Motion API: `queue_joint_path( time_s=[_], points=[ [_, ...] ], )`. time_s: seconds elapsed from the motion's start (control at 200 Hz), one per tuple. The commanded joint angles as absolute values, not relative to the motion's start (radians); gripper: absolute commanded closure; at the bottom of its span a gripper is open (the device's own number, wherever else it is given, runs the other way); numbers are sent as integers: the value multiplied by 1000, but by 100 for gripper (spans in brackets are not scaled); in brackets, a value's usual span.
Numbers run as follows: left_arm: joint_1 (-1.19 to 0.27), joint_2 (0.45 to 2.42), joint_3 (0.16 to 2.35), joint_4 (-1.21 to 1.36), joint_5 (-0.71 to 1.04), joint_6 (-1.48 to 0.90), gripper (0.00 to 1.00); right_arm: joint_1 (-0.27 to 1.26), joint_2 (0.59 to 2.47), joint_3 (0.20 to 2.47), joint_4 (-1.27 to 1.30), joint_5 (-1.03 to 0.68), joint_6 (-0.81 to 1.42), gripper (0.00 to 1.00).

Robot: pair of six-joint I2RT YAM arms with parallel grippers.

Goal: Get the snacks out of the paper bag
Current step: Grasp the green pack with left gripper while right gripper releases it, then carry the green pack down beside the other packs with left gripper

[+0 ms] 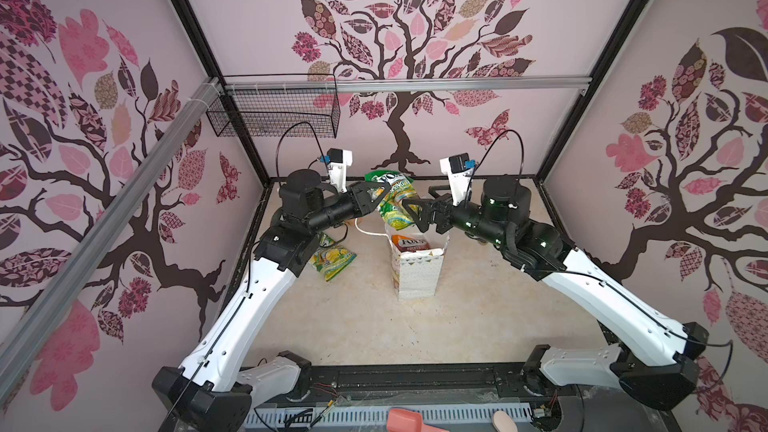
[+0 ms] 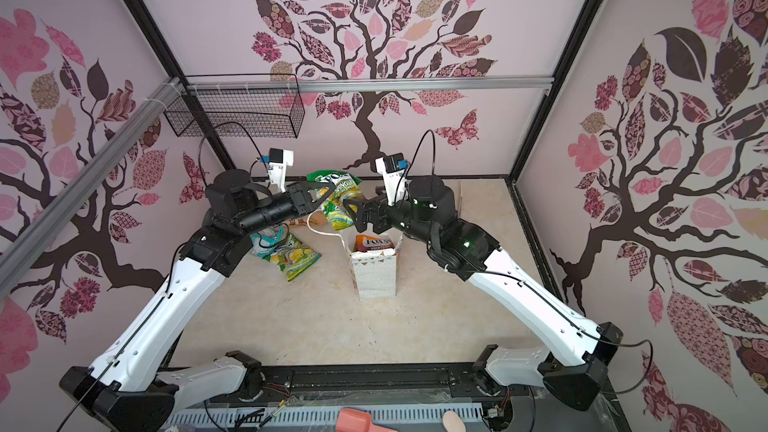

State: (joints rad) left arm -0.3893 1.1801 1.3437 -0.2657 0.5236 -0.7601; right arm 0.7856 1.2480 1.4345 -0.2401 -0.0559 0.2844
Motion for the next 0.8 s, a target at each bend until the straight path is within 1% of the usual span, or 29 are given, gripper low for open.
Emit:
queue_joint_path(
  time_s=[0.0, 0.115, 0.335, 0.48, 0.615, 0.79],
  points=[
    [-330, 1146, 1403, -227, 517, -736, 95, 791, 1183, 1414, -155, -10, 284, 0],
    [-272, 1120, 1403, -233, 496, -718, 96, 790, 1152, 1371, -117, 11, 282, 0],
    [-230, 1056, 1401, -322, 352, -586, 100, 791, 1158, 1364, -120, 17, 284, 1],
    [-230, 1006, 1378, -406, 152, -485, 100, 790, 1158, 1353, -108, 26, 292, 1],
    [-232, 942, 1306, -416, -51, -435, 100, 791, 1163, 1351, -112, 28, 294, 1],
    [-229, 908, 1245, -419, -175, -415, 100, 791, 1163, 1348, -111, 34, 294, 1]
  ],
)
